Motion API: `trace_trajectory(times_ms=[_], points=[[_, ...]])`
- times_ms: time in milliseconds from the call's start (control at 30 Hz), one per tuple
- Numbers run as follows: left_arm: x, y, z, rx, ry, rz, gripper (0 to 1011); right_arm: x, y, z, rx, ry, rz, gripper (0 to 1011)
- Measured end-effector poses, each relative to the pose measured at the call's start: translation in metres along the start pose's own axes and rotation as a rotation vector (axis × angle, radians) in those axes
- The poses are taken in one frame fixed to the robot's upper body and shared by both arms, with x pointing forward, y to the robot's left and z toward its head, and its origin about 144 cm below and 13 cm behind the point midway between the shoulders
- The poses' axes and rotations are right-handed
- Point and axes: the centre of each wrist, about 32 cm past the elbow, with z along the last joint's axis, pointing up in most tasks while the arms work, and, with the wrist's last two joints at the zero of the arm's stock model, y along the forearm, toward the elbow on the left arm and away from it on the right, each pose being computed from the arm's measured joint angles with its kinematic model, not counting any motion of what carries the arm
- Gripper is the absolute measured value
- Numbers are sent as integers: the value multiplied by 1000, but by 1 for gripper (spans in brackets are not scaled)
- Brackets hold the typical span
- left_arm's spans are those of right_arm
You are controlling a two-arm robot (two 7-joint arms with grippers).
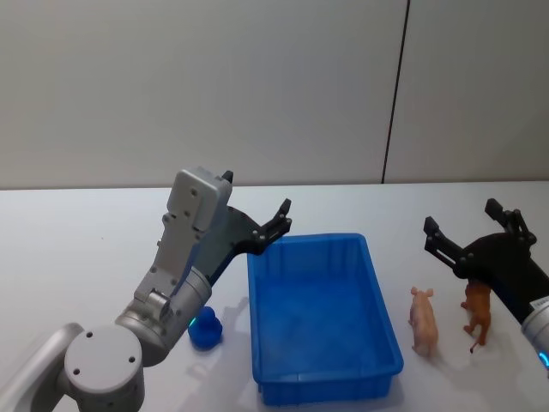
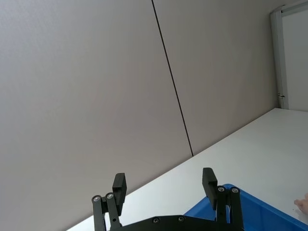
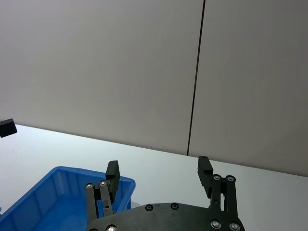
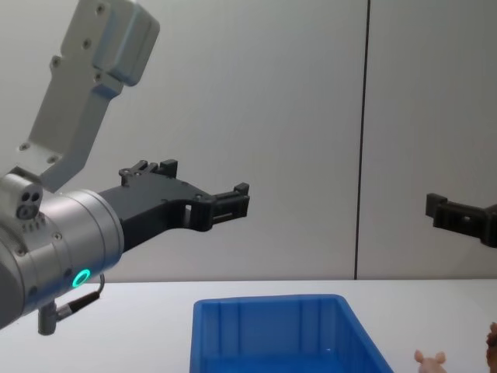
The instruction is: Pick up the two dolls from the table and place them into the box.
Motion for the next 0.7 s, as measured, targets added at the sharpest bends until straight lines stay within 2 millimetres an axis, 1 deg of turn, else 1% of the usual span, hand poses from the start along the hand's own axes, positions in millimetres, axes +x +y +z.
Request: trace_trajectory(times_ms=[700], points=[[0, 0, 0, 0, 0, 0, 1001, 1, -2, -1, -6, -3, -8, 1001]])
